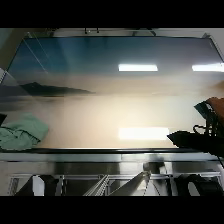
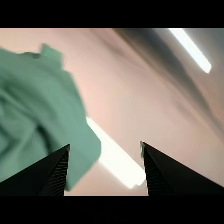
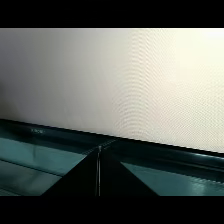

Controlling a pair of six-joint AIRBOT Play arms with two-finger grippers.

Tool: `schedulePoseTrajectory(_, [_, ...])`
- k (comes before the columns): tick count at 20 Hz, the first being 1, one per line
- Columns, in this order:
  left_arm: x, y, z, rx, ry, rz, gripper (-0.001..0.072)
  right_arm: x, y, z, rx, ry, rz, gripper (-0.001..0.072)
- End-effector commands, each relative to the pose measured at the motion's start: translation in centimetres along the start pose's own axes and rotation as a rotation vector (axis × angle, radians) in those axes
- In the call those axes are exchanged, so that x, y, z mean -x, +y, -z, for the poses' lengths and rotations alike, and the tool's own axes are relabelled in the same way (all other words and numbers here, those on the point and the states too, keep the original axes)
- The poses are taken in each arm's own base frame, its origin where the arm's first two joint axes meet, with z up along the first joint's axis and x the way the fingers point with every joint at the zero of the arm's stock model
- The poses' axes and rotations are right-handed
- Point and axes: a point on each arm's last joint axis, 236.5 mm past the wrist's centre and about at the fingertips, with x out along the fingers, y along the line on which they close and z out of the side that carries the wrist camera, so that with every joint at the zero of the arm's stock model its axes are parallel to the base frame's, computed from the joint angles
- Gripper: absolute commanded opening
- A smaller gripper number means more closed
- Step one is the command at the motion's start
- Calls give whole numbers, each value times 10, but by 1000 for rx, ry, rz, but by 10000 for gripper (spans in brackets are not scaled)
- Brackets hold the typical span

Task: Fold the shirts.

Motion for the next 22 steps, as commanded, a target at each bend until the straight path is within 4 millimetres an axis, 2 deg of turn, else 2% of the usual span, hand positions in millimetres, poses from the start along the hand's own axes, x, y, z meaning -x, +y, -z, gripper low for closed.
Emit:
schedulePoseTrajectory(1, [-17,90,21,201,110,-167,489,0,1,0,-1,0,-3,19])
schedulePoseTrajectory(3, [-29,120,38,290,177,-186,489,0,1,0,0,0,-3,19])
schedulePoseTrajectory(6, [-38,167,39,353,163,-228,488,0,1,0,-1,0,-3,19])
schedulePoseTrajectory(8, [-43,187,29,331,151,-242,489,0,1,0,0,0,-3,19])
schedulePoseTrajectory(14, [-59,219,-16,316,171,-235,489,0,1,-1,-1,-3,-3,19])
schedulePoseTrajectory(16, [-70,222,-36,324,152,-191,489,0,1,-1,-1,-3,-3,19])
schedulePoseTrajectory(18, [-89,207,-56,321,124,-74,489,0,1,-1,-1,-3,-3,19])
schedulePoseTrajectory(19, [-100,198,-59,312,134,-26,489,0,1,-1,-1,-3,-3,19])
schedulePoseTrajectory(20, [-113,191,-56,309,169,5,489,0,1,-1,0,-3,-3,19])
schedulePoseTrajectory(22, [-139,176,-39,298,275,57,489,0,1,-1,-1,-3,-3,19])
